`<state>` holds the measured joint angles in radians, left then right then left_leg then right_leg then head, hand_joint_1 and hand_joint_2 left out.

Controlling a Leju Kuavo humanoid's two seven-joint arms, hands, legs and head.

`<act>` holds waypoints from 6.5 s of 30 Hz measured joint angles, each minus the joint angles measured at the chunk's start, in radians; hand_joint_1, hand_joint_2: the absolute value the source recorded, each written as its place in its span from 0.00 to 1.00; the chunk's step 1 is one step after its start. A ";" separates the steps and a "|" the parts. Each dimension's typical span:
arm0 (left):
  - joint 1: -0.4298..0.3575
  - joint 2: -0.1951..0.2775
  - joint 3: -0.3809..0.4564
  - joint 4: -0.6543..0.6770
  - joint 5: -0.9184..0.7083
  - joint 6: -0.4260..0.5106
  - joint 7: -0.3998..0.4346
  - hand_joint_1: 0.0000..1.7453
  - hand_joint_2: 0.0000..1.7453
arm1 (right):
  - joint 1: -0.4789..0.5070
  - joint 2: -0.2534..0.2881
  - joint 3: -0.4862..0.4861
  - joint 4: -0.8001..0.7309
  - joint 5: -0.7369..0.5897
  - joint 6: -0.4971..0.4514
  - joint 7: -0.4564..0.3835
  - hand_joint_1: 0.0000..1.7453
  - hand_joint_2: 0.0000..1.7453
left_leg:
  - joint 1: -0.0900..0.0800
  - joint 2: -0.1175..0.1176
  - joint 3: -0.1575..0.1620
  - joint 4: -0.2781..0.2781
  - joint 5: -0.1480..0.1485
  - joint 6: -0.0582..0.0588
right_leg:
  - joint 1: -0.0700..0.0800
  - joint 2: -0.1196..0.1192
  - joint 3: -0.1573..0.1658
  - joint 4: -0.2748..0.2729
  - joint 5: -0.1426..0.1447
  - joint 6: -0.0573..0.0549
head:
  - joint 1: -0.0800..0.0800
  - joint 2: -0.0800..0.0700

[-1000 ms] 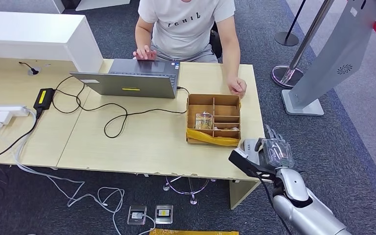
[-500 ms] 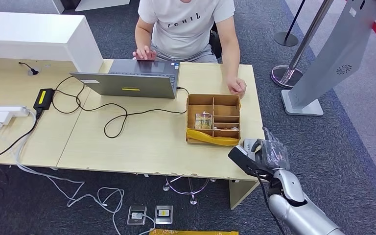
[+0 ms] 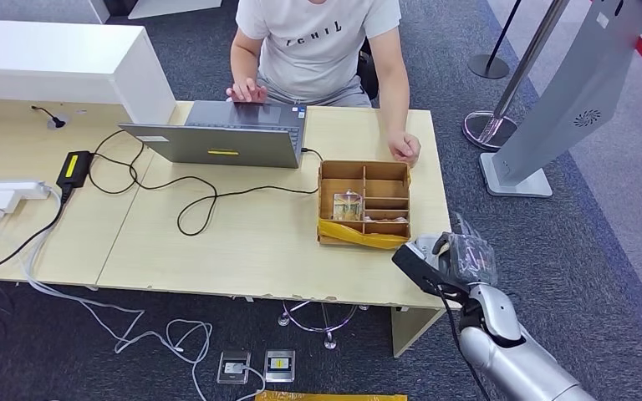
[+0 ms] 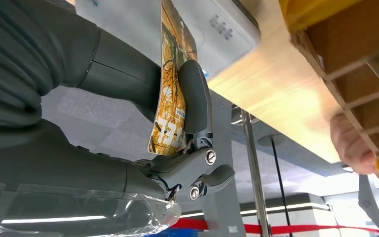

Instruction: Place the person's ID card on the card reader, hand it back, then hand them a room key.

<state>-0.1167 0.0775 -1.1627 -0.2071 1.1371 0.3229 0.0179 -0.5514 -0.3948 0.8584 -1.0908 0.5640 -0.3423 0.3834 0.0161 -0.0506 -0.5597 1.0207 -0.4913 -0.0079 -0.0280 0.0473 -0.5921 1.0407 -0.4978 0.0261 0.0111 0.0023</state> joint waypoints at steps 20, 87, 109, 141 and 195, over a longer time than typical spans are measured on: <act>0.000 0.006 -0.002 0.000 0.020 -0.028 -0.014 0.00 0.00 | -0.303 0.023 -0.002 -0.224 -0.031 0.042 0.075 1.00 1.00 | 0.000 0.001 -0.001 0.000 0.001 0.000 | 0.000 0.002 -0.001 0.000 0.001 0.000 | 0.000 0.000; -0.001 -0.021 -0.030 -0.003 0.015 -0.007 -0.038 0.00 0.00 | -0.119 -0.010 0.091 -0.285 0.064 0.266 0.094 0.00 1.00 | 0.001 0.002 -0.002 0.000 0.000 0.000 | 0.001 0.002 -0.002 0.000 0.001 0.000 | 0.000 0.000; -0.003 -0.023 -0.030 -0.006 -0.007 0.003 -0.032 0.00 0.00 | -0.135 0.182 0.118 0.020 0.083 0.122 0.058 0.00 1.00 | 0.002 0.002 -0.002 0.000 0.000 -0.001 | 0.001 0.002 -0.002 0.000 0.001 0.000 | 0.000 0.000; -0.002 -0.028 -0.030 -0.006 -0.002 0.022 -0.031 0.00 0.00 | -0.170 0.290 0.068 0.204 0.308 0.110 0.093 0.00 1.00 | 0.002 0.002 -0.001 0.000 0.000 -0.001 | 0.001 0.002 -0.002 0.000 0.001 0.000 | 0.000 0.000; -0.002 -0.027 -0.027 -0.006 0.026 0.035 -0.028 0.00 0.00 | -0.169 0.383 -0.002 0.336 0.349 0.160 0.018 1.00 1.00 | 0.002 0.002 -0.001 0.000 0.000 -0.001 | 0.001 0.002 -0.002 0.000 0.001 0.000 | 0.000 0.000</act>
<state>-0.1189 0.0504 -1.1898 -0.2129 1.1634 0.3576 -0.0102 -0.7205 -0.0116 0.8565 -0.7545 0.9134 -0.1824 0.4015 0.0177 -0.0486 -0.5609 1.0207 -0.4909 -0.0086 -0.0266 0.0495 -0.5945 1.0406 -0.4967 0.0260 0.0113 0.0023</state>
